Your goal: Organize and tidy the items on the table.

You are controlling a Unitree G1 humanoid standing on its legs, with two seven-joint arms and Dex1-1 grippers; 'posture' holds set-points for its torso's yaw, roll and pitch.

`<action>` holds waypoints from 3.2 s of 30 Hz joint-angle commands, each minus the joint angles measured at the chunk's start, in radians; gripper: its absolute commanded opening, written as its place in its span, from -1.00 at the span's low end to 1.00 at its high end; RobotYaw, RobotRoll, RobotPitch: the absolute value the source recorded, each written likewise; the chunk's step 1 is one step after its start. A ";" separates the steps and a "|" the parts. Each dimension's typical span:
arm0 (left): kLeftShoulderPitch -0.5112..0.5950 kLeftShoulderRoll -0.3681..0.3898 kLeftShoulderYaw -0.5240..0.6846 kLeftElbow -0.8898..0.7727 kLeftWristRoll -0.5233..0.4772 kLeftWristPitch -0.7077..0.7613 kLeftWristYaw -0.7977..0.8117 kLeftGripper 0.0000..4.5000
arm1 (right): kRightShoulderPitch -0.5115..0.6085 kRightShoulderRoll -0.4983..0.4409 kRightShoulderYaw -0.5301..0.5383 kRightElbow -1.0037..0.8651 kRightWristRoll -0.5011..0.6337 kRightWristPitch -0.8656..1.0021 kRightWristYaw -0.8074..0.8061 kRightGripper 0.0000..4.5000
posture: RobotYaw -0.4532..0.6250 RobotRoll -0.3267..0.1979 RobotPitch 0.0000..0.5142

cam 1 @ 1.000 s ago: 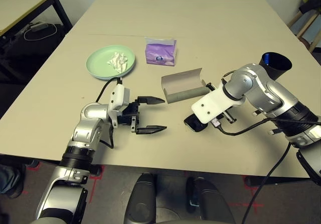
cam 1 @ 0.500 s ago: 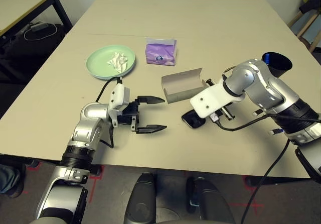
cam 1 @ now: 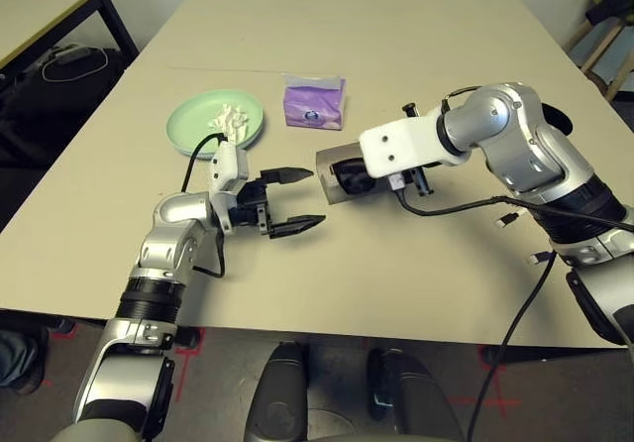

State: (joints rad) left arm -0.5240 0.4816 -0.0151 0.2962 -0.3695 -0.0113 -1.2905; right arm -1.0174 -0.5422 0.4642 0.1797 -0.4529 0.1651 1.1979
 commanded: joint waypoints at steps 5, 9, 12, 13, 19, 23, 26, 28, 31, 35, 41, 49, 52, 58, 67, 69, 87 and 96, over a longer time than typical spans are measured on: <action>-0.005 0.005 -0.001 -0.003 -0.003 0.003 0.000 1.00 | -0.019 0.043 0.048 0.124 -0.081 -0.109 -0.144 -0.85 | 0.29 0.25 -0.57; -0.002 0.006 -0.004 -0.015 -0.004 0.009 0.001 1.00 | -0.028 0.081 0.067 0.192 -0.111 -0.155 -0.192 -0.85 | 0.29 0.25 -0.56; 0.005 0.007 -0.005 -0.023 -0.004 0.011 0.001 1.00 | -0.034 0.098 0.071 0.224 -0.129 -0.173 -0.212 -0.85 | 0.29 0.25 -0.55; 0.007 0.007 -0.006 -0.026 -0.004 0.012 0.001 1.00 | -0.034 0.102 0.073 0.231 -0.134 -0.174 -0.215 -0.85 | 0.29 0.25 -0.55; 0.013 0.006 -0.007 -0.033 -0.002 0.013 0.004 1.00 | -0.027 0.108 0.081 0.255 -0.156 -0.179 -0.226 -0.85 | 0.29 0.25 -0.54; 0.019 0.006 -0.007 -0.040 -0.002 0.015 0.007 1.00 | -0.019 0.114 0.081 0.256 -0.163 -0.169 -0.227 -0.85 | 0.30 0.25 -0.54; 0.022 0.007 -0.008 -0.041 -0.002 0.015 0.011 1.00 | -0.013 0.122 0.082 0.260 -0.168 -0.143 -0.222 -0.85 | 0.30 0.25 -0.55; 0.023 0.006 -0.008 -0.041 -0.002 0.015 0.013 1.00 | -0.008 0.127 0.084 0.261 -0.169 -0.131 -0.218 -0.85 | 0.30 0.25 -0.55; 0.023 0.006 -0.009 -0.041 -0.001 0.015 0.015 1.00 | -0.001 0.132 0.088 0.265 -0.171 -0.122 -0.217 -0.85 | 0.30 0.25 -0.55; 0.018 0.005 -0.010 -0.034 0.001 0.011 0.017 1.00 | 0.014 0.137 0.101 0.276 -0.183 -0.114 -0.214 -0.85 | 0.30 0.25 -0.55; 0.023 0.005 -0.010 -0.042 0.000 0.012 0.022 1.00 | 0.019 0.141 0.107 0.287 -0.194 -0.111 -0.214 -0.85 | 0.31 0.25 -0.55; 0.022 0.008 -0.008 -0.036 0.001 0.011 0.024 1.00 | 0.019 0.132 0.098 0.259 -0.189 -0.092 -0.170 -0.37 | 0.30 0.25 -0.58; 0.018 0.007 -0.008 -0.031 0.001 0.010 0.024 1.00 | 0.016 0.130 0.089 0.241 -0.183 -0.076 -0.158 0.09 | 0.28 0.25 -0.60; -0.004 0.007 -0.005 -0.004 0.002 0.004 0.018 1.00 | -0.022 0.121 0.018 0.178 -0.123 0.008 -0.115 0.99 | 0.23 0.25 -0.65; -0.050 0.004 -0.006 0.059 0.007 -0.008 0.005 1.00 | -0.015 0.071 -0.188 0.050 0.104 0.273 -0.027 0.99 | 0.14 0.25 -0.68; -0.059 -0.001 -0.003 0.072 0.009 -0.006 0.015 1.00 | 0.033 0.096 -0.270 0.042 0.204 0.283 -0.057 0.99 | 0.12 0.25 -0.69; -0.111 -0.029 0.036 0.198 0.026 -0.036 0.138 1.00 | 0.503 0.303 -0.692 0.107 0.701 -0.135 -0.380 0.99 | 0.11 0.25 -0.68; -0.138 -0.044 0.024 0.297 0.054 -0.169 0.070 1.00 | 0.535 0.202 -0.690 0.331 0.757 -0.343 -0.223 0.99 | 0.15 0.25 -0.67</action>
State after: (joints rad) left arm -0.6529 0.4427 0.0203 0.5666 -0.3404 -0.1448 -1.2051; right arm -0.5072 -0.3271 -0.2438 0.4660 0.3073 -0.1427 0.9389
